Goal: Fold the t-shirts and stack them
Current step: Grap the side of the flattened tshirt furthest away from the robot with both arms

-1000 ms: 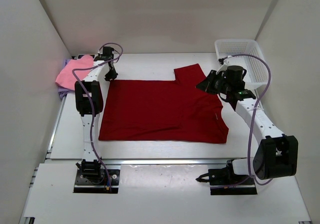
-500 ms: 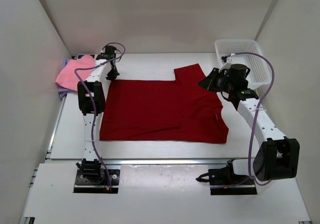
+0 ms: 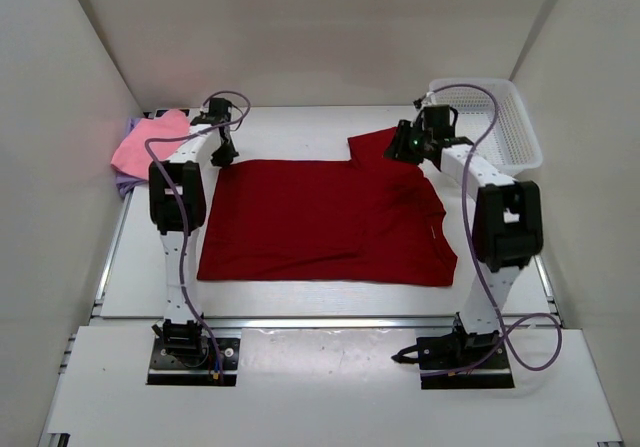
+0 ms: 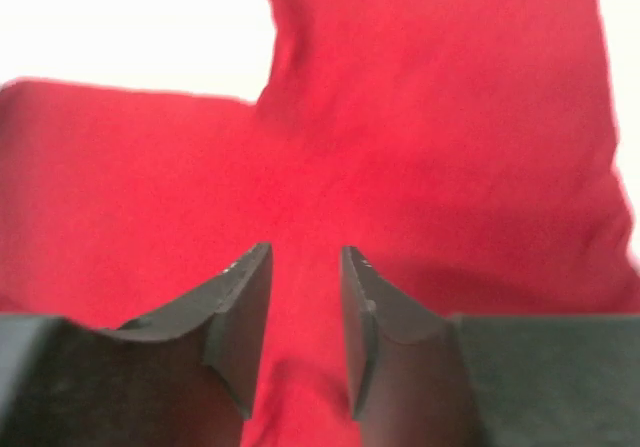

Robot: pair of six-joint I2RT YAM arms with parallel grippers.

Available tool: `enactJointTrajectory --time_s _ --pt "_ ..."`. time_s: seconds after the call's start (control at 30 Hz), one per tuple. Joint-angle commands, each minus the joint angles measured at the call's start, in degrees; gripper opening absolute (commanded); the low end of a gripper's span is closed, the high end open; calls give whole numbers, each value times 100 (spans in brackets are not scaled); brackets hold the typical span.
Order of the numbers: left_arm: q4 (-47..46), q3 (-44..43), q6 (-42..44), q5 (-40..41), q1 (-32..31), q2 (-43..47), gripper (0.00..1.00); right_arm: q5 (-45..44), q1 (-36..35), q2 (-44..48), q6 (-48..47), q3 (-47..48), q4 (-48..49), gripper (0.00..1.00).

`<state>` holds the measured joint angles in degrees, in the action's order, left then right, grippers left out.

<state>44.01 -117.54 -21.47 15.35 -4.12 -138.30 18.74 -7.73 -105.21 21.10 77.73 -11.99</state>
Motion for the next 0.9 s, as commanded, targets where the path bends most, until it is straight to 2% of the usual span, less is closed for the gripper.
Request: enactJointTrajectory --time_s 0.0,0.2,0.37,0.4,0.5,0.57,0.87 --pt "-646 1044 -50 -86 -10 1022 0 -600 122 -945 -440 1092 -293 36" --pt "-1165 1794 -164 -322 16 1595 0 -1442 43 -2738 -914 3509 -1401 45" --pt "-1175 1787 -173 -515 -27 1657 0 -1856 113 -4390 -1143 6659 -2727 53" --pt "-1184 1778 -182 -542 -27 1666 0 -1874 113 -4586 -1170 6911 -2730 54" --pt "-1219 1725 -217 -709 -36 1701 0 -1865 210 -4394 -1126 6272 -2133 59" --pt "-1210 1716 -190 -735 -45 1684 0 -1857 228 -4656 -1144 6630 -2316 61" --pt "-1351 2006 -251 -868 -27 2008 0 -1331 429 -4851 -793 6623 -2202 61"
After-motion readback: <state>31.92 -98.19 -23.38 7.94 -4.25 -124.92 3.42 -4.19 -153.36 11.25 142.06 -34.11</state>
